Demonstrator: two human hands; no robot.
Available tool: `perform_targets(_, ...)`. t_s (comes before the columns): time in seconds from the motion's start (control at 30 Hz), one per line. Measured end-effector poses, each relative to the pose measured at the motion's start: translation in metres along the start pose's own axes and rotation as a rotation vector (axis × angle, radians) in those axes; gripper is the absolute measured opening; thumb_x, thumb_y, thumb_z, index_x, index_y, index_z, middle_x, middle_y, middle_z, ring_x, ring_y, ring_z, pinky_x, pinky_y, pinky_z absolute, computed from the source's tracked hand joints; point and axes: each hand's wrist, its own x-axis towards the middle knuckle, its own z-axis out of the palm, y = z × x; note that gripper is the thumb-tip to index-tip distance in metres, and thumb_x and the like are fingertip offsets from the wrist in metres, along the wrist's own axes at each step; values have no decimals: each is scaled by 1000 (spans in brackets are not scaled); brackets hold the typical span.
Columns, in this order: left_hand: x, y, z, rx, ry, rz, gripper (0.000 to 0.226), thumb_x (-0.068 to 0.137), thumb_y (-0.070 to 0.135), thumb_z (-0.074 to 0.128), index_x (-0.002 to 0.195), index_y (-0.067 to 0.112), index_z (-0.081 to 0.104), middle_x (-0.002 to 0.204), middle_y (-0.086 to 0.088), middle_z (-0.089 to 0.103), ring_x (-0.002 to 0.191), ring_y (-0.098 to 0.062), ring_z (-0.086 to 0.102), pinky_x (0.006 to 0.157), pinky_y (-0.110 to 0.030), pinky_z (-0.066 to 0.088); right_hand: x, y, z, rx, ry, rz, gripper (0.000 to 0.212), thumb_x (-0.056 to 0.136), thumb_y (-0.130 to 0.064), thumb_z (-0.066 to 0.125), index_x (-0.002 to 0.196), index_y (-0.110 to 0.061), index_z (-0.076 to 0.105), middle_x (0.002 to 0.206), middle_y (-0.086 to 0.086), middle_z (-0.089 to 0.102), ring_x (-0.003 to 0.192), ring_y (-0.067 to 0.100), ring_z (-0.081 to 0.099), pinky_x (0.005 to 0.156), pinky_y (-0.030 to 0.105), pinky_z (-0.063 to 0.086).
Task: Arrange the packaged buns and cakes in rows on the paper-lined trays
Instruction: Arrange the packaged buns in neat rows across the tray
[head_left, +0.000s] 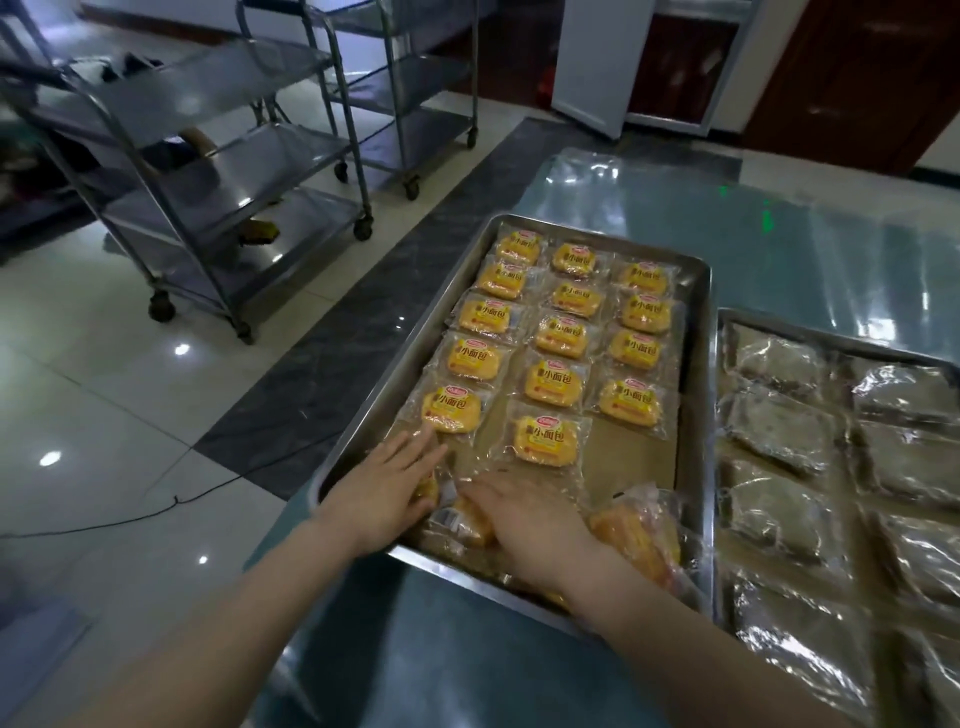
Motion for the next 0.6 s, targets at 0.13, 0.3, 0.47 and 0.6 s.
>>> perform_targets(0.13, -8, 9, 6, -64, -85, -123, 67, 95, 51, 35, 148, 37, -3, 153, 8, -21, 143, -19, -10, 115, -40, 2, -9, 1, 3, -26, 21, 6, 74, 78, -14, 62, 143, -30, 30, 141, -3, 42, 128, 25, 38, 106, 39, 31)
perform_targets(0.3, -9, 22, -2, -112, -127, -216, 67, 96, 52, 32, 149, 32, -3, 156, 1, -18, 143, -23, -11, 114, -39, -2, -13, 20, -18, 135, -32, 40, 51, 79, -35, 64, 127, -34, 49, 119, -5, 60, 106, 20, 55, 89, 37, 47)
perform_targets(0.47, -8, 36, -1, -186, -77, -345, 70, 95, 52, 34, 149, 33, -7, 157, -3, -14, 144, -27, -6, 115, -45, 6, -20, 30, -28, 557, -47, 158, 30, 92, -44, 52, 121, -35, 50, 98, -14, 60, 83, 7, 58, 67, 24, 47)
perform_targets(0.6, -4, 48, 1, -234, -18, -482, 76, 94, 53, 37, 149, 27, -8, 157, -8, -14, 144, -29, -5, 114, -46, 10, -25, 33, -31, 832, 22, 300, 33, 97, -40, 46, 125, -25, 39, 97, -9, 59, 78, 10, 60, 65, 32, 52)
